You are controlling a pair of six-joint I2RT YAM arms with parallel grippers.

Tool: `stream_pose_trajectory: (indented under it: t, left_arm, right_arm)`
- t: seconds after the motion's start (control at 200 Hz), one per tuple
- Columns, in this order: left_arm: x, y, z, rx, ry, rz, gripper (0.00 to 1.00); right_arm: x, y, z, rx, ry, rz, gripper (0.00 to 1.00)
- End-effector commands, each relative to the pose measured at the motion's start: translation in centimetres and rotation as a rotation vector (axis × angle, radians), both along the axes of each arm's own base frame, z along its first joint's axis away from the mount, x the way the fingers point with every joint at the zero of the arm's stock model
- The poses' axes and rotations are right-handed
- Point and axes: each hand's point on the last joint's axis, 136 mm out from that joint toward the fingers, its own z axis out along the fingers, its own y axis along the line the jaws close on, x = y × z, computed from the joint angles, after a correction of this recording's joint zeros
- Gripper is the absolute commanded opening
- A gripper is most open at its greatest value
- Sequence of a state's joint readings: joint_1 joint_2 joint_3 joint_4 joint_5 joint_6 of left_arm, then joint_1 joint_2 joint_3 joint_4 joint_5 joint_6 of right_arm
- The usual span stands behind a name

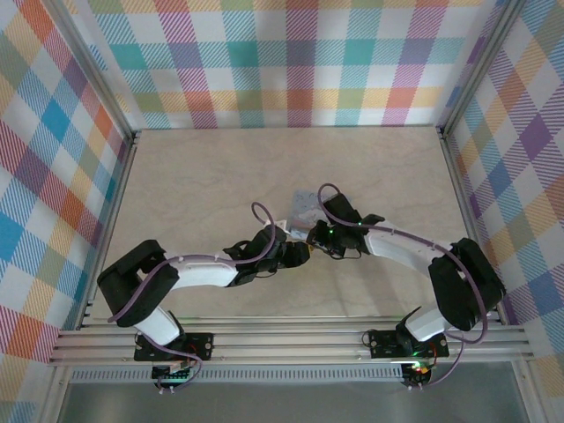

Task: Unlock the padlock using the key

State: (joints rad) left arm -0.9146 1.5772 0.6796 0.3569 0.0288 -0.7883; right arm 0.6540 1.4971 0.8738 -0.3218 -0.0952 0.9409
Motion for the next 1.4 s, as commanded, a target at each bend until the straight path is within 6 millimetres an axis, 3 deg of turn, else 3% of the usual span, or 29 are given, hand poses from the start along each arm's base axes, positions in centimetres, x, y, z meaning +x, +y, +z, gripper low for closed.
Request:
stream_pose_trajectory:
  t: [0.0, 0.265, 0.5, 0.67, 0.79, 0.9, 1.115, 1.395]
  left_arm:
    - [0.6, 1.7, 1.0, 0.042, -0.067, 0.04, 0.44]
    - [1.0, 4.1, 1.7, 0.085, -0.097, 0.071, 0.45]
    - [1.6, 6.1, 0.4, 0.117, -0.062, 0.104, 0.45]
    - [2.1, 5.3, -0.5, 0.103, -0.019, 0.064, 0.41]
    - [2.5, 4.3, -1.1, 0.075, 0.002, 0.036, 0.33]
    - [3.0, 3.5, -1.6, 0.032, 0.022, 0.033, 0.24]
    - [4.4, 4.4, -2.9, -0.047, 0.076, 0.084, 0.13]
    - [6.6, 7.1, -2.5, -0.064, 0.085, 0.144, 0.11]
  right_arm:
    - [-1.9, -0.2, 0.0, -0.095, 0.052, 0.193, 0.0]
    - [-1.9, -1.2, 0.4, -0.267, 0.064, 0.43, 0.0]
    - [-0.7, -3.5, 0.6, -0.452, 0.011, 0.506, 0.0]
    - [-0.1, -4.6, 0.9, -0.575, -0.074, 0.578, 0.0]
    - [0.0, -4.8, 0.6, -0.662, -0.124, 0.683, 0.0]
    - [-0.2, -3.5, 0.3, -0.699, -0.167, 0.818, 0.0]
    - [-1.7, 3.0, 0.4, -0.621, -0.337, 1.147, 0.0]
    - [1.5, 4.3, 1.6, -0.777, -0.466, 1.159, 0.0]
